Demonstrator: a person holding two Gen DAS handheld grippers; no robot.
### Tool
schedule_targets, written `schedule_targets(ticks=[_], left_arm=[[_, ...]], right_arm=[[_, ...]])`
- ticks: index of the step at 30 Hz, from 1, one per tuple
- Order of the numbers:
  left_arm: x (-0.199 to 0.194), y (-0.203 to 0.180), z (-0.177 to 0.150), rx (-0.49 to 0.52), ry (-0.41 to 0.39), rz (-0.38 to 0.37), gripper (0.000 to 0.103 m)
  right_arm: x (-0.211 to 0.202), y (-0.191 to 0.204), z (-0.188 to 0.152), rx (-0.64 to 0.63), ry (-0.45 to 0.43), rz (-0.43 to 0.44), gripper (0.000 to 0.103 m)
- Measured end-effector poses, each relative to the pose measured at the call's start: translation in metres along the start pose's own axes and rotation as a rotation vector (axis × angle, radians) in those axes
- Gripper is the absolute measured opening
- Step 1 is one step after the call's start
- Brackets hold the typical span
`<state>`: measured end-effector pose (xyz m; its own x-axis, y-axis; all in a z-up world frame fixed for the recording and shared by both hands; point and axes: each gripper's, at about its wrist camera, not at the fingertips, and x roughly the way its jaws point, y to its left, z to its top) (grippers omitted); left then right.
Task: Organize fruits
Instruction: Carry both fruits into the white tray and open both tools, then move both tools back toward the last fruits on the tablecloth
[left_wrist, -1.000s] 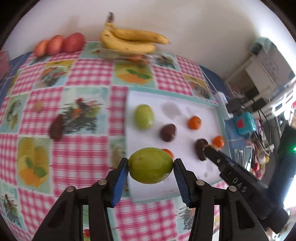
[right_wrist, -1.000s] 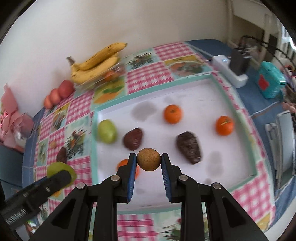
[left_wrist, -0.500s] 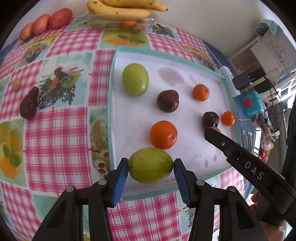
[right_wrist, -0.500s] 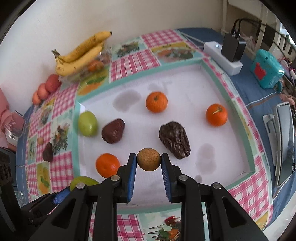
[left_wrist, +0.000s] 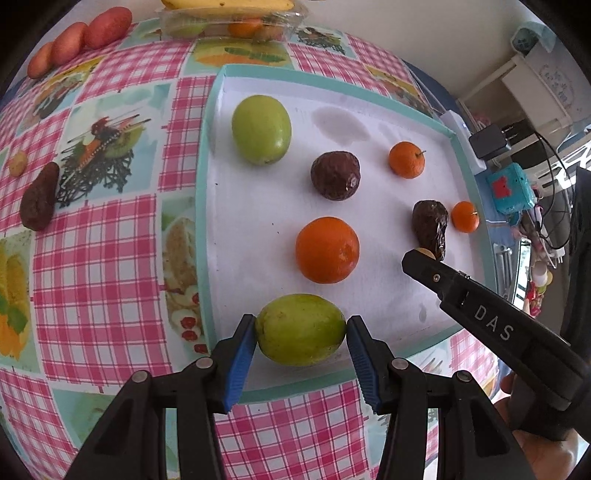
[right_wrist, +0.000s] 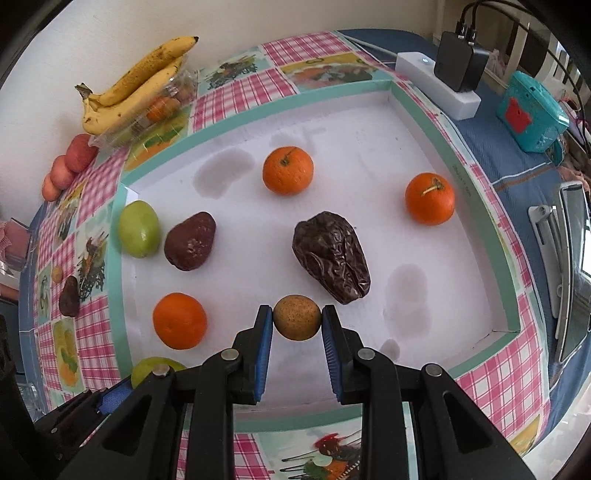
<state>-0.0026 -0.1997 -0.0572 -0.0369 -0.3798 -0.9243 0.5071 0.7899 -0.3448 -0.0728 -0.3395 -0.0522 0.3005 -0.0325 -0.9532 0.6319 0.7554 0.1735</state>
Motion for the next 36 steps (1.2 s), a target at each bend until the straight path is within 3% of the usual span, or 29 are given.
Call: schedule_targets(ticks=[16,19,22,30,36], left_arm=[[0.009,-0.003,0.003,0.008,0.005,0.000,0.054],[0.002,-0.002,0.004,0.014,-0.016,0.007,0.056],[-0.003,0.000,0.005,0.003,-0.026,-0.009,0.056],[-0.028,0.011,0.009,-0.007,-0.085,-0.030,0.061],[-0.049,0.035,0.009,-0.069,-0.155,0.047,0.069]], right_arm=[[0.006,0.004,0.004,0.004,0.015,-0.025,0.029],[0.005,0.003,0.004,-0.001,0.011,-0.031,0.030],[0.002,0.003,0.004,0.000,0.000,-0.031,0.039],[-0.015,0.000,0.006,0.010,-0.060,-0.032,0.039],[-0.017,0.000,0.008,0.011,-0.069,-0.036,0.039]])
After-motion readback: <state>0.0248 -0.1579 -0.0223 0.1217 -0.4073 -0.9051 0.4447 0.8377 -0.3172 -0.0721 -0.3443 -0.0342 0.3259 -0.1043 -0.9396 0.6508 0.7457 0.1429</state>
